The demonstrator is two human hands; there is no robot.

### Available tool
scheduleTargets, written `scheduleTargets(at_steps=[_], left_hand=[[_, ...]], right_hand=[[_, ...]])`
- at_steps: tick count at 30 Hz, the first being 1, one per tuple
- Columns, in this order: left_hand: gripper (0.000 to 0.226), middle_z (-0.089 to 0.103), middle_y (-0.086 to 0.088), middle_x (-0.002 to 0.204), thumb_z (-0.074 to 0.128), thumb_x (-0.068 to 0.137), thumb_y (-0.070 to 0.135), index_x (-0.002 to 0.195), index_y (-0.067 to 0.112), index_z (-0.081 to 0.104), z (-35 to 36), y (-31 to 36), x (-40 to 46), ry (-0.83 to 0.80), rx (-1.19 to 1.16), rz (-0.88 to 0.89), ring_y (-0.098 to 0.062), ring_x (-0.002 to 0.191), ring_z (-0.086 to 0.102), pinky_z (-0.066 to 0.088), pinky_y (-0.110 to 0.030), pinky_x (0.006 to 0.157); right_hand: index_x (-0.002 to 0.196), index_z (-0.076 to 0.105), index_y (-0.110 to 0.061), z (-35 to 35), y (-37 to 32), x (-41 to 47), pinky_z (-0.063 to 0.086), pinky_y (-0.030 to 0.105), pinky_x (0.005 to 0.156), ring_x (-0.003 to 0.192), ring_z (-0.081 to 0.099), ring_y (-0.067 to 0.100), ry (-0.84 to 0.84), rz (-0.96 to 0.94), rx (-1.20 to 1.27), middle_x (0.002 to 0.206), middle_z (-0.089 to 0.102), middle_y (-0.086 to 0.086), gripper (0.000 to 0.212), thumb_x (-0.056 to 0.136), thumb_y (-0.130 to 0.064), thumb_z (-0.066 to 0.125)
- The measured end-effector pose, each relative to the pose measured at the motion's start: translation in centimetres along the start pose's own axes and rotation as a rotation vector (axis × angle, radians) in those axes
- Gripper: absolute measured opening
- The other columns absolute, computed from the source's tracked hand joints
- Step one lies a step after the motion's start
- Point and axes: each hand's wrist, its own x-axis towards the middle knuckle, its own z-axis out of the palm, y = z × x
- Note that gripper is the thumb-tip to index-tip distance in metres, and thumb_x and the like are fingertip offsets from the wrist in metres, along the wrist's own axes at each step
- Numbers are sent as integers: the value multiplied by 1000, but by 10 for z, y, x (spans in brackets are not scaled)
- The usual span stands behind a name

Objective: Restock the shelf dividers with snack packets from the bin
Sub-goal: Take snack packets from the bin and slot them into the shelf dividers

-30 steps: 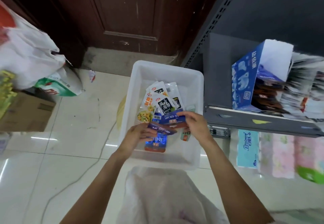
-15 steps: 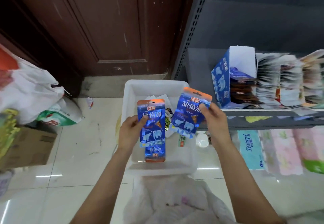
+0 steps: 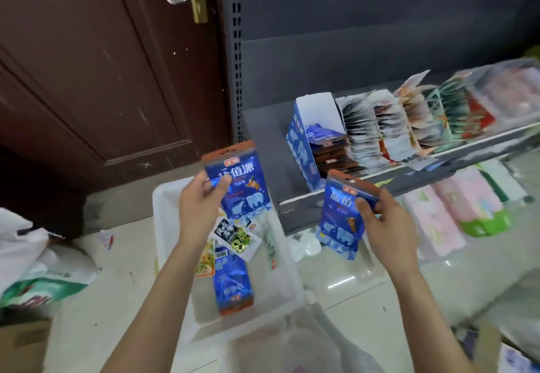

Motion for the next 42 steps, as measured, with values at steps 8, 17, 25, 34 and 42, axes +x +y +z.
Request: scheduleTargets(at_steps=[8,17,25,34,42], left_hand=[[18,72,1,93,60,92,20,94,37,63,106,80,51,-71,-189,258,-14,87,67,54,-36,75],[18,67,16,96,60,93,20,111,22,60,185,84,95,-30,60,349,-5,92,65,54,-35,83],[20,72,1,88,66,89,26,102,12,68,167,61,96,100,443,456,-15,76,67,53,-32,69],[41,50,-8,140,67,77,19,117,22,68,172,30,91,-218,1057,468,-37,133,38,32,-54,106],[12,71,7,86,66,82,30,86,24,75,184,37,65,7,955,710,-17,74,65,49,-26,65]], right_hand=[[103,57,-21,-46,16,41,57,44,67,71,69,17,184,119,479,83,67,-1,9,95,-16,55],[113,59,-11,-64,23,103,57,22,65,71,68,17,173,203,1146,82,63,-1,19,96,-8,53],[116,56,-15,-58,23,162,57,26,70,80,71,19,39,314,1489,87,71,-3,21,97,-8,50],[109,56,-17,-39,-6,204,55,30,84,99,65,15,-153,-116,1271,108,66,6,16,97,-10,49],[106,55,-14,-5,-28,231,57,36,70,84,66,8,-271,-569,572,91,67,-4,13,96,-22,54]])
